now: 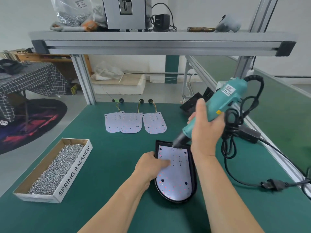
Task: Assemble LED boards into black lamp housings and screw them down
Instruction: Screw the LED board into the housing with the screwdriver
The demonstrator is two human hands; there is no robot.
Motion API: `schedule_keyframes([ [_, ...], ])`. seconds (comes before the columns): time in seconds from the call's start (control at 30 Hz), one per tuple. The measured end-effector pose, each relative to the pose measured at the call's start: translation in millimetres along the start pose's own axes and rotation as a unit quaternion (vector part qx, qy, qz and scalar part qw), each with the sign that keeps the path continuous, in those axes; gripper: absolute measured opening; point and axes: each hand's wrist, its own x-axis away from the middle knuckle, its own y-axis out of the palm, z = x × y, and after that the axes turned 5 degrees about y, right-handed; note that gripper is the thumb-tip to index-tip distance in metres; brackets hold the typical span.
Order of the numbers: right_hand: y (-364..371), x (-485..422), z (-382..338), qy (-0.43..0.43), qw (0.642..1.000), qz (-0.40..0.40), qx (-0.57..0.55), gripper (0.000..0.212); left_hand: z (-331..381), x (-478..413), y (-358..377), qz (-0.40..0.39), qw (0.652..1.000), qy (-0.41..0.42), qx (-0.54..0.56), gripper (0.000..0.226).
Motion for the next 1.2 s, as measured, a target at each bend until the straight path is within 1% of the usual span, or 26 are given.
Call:
schedule_keyframes([
  [0.03, -12.6, -5.7, 0.8, 0.008, 1.0, 0.013, 0.009, 0.014, 0.1, 0.9, -0.2, 0.0, 1.0, 0.002, -0.001, 0.042],
  [0.1, -44.0, -15.3, 7.8, 0.035, 0.997, 0.046, 0.049, 0.018, 0.8, 2.4, -0.6, 0.001, 1.0, 0.005, -0.005, 0.044],
  [0.2, -92.7, -27.0, 27.3, 0.089, 0.983, 0.101, 0.127, 0.037, 0.8, 3.0, -1.5, 0.0, 1.0, 0.007, 0.0, 0.042],
  [0.27, -120.4, -32.7, 39.4, 0.123, 0.967, 0.128, 0.184, 0.045, -0.1, 2.6, -1.9, 0.0, 1.0, 0.01, -0.001, 0.042],
  [0.37, -145.3, -37.3, 51.6, 0.151, 0.94, 0.143, 0.272, 0.052, -0.3, 2.5, -1.7, 0.001, 1.0, 0.016, 0.001, 0.037],
  [0.43, -148.6, -37.6, 53.2, 0.153, 0.929, 0.146, 0.304, 0.054, 0.3, 3.6, -0.7, 0.007, 1.0, 0.02, 0.006, 0.037],
  [0.53, -141.9, -34.6, 53.1, 0.146, 0.909, 0.143, 0.362, 0.065, 1.0, 6.5, 0.7, 0.012, 1.0, 0.027, 0.007, 0.041],
  [0.6, -136.7, -30.5, 52.5, 0.136, 0.887, 0.13, 0.422, 0.076, 0.6, 7.5, 0.4, 0.014, 0.999, 0.034, 0.005, 0.04],
  [0.63, -136.4, -29.1, 52.9, 0.123, 0.874, 0.125, 0.454, 0.079, -0.1, 7.9, 0.2, 0.016, 0.999, 0.037, 0.003, 0.04],
  [0.67, -137.0, -28.3, 52.7, 0.101, 0.857, 0.125, 0.49, 0.078, -1.1, 8.2, -0.1, 0.018, 0.999, 0.041, -0.001, 0.039],
  [0.73, -139.7, -26.2, 50.6, 0.035, 0.82, 0.128, 0.557, 0.067, -5.0, 8.5, 0.3, 0.028, 0.998, 0.049, -0.01, 0.037],
  [0.77, -139.2, -25.8, 49.6, -0.005, 0.81, 0.122, 0.574, 0.061, -7.4, 8.3, 0.7, 0.035, 0.998, 0.056, -0.014, 0.036],
  [0.8, -135.8, -25.2, 49.2, -0.049, 0.802, 0.098, 0.587, 0.055, -10.0, 8.6, 1.3, 0.042, 0.997, 0.066, -0.018, 0.034],
  [0.83, -129.2, -23.9, 49.6, -0.093, 0.792, 0.046, 0.601, 0.052, -12.9, 8.6, 1.7, 0.049, 0.996, 0.077, -0.019, 0.033],
  [0.87, -120.7, -22.6, 52.1, -0.127, 0.776, -0.03, 0.617, 0.053, -16.1, 8.1, 2.0, 0.057, 0.994, 0.087, -0.02, 0.031],
  [0.9, -110.8, -20.9, 55.6, -0.142, 0.751, -0.111, 0.635, 0.059, -18.4, 7.9, 2.5, 0.065, 0.993, 0.098, -0.022, 0.026],
  [0.93, -101.4, -19.0, 60.1, -0.14, 0.719, -0.179, 0.657, 0.065, -20.0, 7.8, 3.0, 0.073, 0.991, 0.107, -0.025, 0.023],
  [0.97, -94.0, -17.3, 65.2, -0.117, 0.684, -0.231, 0.682, 0.068, -21.0, 7.8, 3.3, 0.078, 0.99, 0.115, -0.026, 0.024],
  [1.0, -88.3, -15.8, 69.8, -0.088, 0.647, -0.266, 0.71, 0.066, -20.9, 8.0, 3.7, 0.08, 0.989, 0.12, -0.023, 0.025],
  [1.03, -84.7, -13.8, 73.1, -0.073, 0.621, -0.281, 0.728, 0.057, -20.5, 8.6, 3.7, 0.079, 0.989, 0.123, -0.019, 0.027],
  [1.07, -82.5, -12.4, 74.6, -0.07, 0.612, -0.277, 0.737, 0.046, -20.2, 8.9, 3.6, 0.077, 0.989, 0.125, -0.017, 0.029],
  [1.13, -81.5, -10.1, 74.7, -0.08, 0.62, -0.244, 0.742, 0.028, -22.0, 8.5, 3.0, 0.079, 0.988, 0.133, -0.019, 0.026],
  [1.2, -81.7, -8.2, 73.7, -0.094, 0.626, -0.247, 0.734, 0.012, -27.0, 5.6, 1.6, 0.095, 0.985, 0.14, -0.018, 0.022],
])
